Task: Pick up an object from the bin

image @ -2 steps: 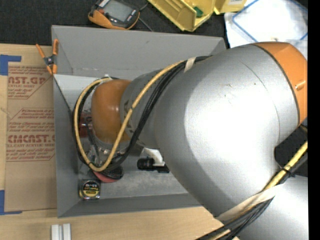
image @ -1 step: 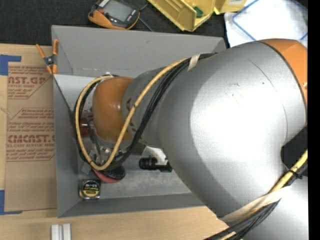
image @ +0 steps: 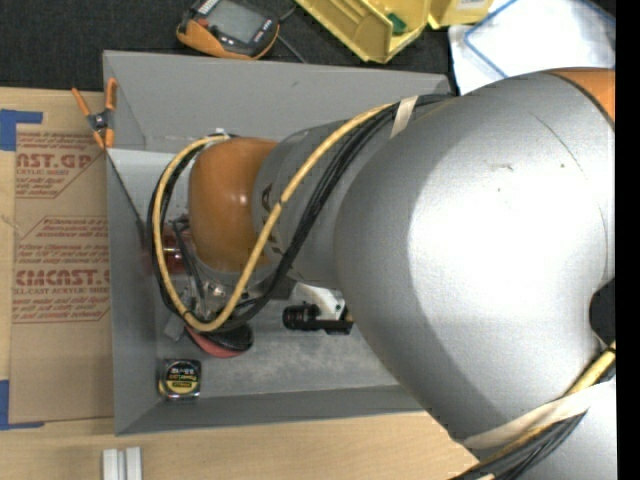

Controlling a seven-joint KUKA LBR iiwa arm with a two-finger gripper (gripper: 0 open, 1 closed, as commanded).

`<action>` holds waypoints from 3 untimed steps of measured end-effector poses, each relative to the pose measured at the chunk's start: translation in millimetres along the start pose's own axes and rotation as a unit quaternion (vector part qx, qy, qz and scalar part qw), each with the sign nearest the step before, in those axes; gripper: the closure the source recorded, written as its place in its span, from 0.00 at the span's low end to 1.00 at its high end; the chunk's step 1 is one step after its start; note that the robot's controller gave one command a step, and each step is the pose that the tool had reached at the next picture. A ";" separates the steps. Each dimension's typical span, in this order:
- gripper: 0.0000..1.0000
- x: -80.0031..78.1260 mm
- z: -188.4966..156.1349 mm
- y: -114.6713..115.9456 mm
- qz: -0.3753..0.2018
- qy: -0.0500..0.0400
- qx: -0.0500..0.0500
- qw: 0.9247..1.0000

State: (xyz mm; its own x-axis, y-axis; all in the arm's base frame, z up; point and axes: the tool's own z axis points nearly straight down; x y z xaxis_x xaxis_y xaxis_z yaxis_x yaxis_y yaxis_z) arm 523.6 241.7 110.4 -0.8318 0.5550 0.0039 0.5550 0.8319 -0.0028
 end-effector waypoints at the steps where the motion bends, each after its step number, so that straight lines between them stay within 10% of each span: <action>1: 1.00 0.7 -24.3 -0.5 0.000 0.001 0.001 1.000; 3: 1.00 1.1 -52.3 0.1 -0.001 0.001 0.000 1.000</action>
Offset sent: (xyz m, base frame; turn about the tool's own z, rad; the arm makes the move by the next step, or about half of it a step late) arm -0.0006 0.0000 0.0482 -0.0004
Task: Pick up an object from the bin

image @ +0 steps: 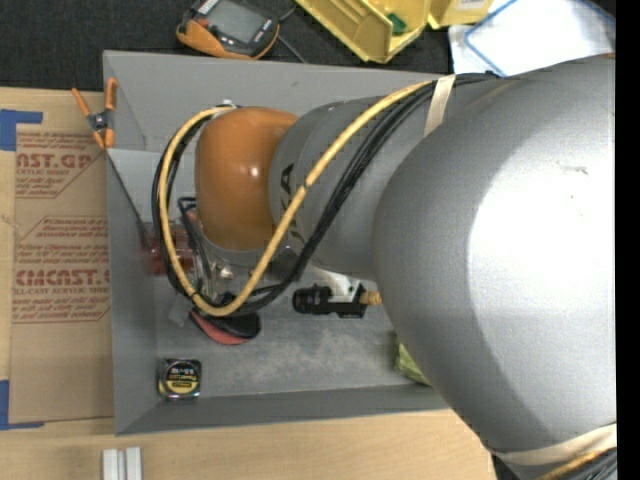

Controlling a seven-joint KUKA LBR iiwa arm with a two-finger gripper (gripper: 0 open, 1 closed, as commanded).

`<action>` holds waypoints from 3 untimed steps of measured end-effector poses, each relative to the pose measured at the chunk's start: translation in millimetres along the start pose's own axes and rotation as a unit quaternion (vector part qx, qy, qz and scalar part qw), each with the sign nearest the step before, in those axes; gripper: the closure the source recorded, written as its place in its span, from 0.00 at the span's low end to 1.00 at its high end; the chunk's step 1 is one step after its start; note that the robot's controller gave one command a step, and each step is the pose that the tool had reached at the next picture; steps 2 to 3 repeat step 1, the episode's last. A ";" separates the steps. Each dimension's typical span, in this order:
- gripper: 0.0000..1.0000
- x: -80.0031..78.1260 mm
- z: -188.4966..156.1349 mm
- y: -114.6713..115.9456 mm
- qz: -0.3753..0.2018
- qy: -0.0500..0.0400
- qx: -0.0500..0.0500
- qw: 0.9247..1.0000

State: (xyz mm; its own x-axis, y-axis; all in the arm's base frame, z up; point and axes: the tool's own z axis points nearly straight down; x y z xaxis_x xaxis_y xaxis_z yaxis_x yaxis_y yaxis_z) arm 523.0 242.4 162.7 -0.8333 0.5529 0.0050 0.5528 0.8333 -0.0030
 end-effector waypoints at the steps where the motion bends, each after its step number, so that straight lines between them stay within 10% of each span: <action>1: 1.00 0.0 -7.5 0.1 0.000 0.000 0.000 1.000; 3: 1.00 0.0 -7.5 0.1 0.000 0.000 0.000 1.000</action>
Offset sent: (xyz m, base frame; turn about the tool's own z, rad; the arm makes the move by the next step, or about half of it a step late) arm 0.0000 0.0001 0.0078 0.0003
